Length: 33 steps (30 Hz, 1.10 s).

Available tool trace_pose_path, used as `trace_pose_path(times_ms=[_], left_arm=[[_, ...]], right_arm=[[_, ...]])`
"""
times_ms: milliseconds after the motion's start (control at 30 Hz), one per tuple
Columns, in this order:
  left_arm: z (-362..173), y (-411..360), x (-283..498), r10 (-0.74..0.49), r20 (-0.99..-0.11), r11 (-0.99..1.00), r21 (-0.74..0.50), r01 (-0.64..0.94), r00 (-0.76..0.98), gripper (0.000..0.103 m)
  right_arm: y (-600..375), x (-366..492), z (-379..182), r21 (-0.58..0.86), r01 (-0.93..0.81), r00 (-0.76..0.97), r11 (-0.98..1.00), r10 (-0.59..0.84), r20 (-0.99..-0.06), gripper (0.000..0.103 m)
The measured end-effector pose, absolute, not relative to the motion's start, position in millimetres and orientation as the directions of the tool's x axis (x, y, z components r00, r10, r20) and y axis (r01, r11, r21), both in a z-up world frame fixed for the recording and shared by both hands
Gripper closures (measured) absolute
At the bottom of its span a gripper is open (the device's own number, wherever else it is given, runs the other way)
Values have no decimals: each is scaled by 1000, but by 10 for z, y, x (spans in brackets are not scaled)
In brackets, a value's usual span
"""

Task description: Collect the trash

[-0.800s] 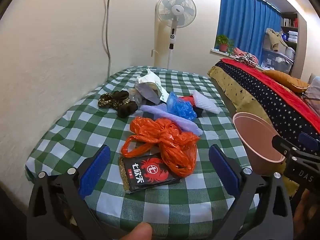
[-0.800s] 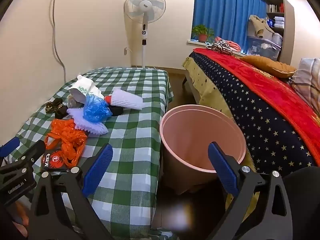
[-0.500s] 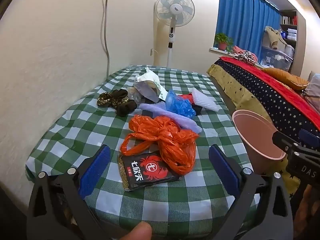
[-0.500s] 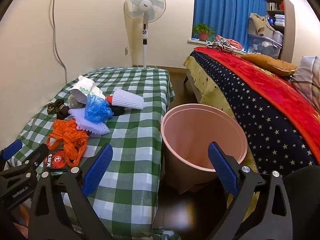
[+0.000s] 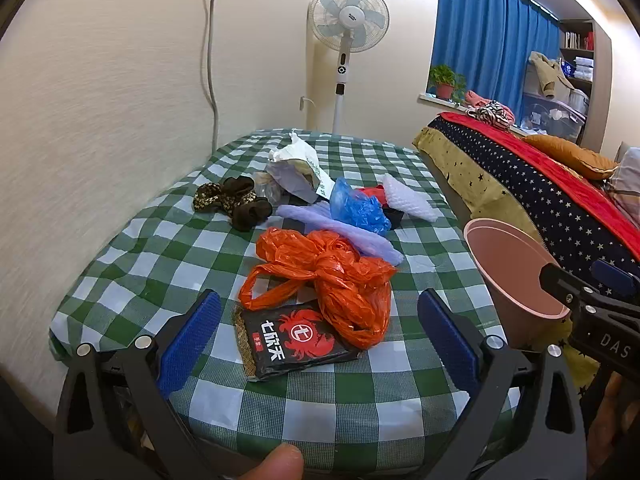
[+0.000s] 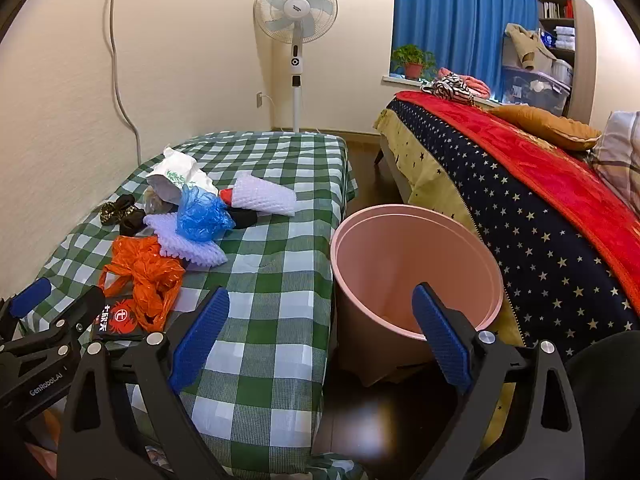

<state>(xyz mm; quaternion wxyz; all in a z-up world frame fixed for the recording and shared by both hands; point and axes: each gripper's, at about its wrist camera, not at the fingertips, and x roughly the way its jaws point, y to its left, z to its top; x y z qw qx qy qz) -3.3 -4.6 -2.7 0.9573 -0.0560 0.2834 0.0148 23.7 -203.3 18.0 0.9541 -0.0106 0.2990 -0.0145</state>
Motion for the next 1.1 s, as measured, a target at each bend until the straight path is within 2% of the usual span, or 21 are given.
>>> trace_pose_path(times_ms=[1100], left_arm=[[-39, -47, -25, -4, -546, 993, -99, -60, 838, 8]], right_arm=[[-1973, 261, 193, -27, 9, 822, 1000, -23, -569, 16]])
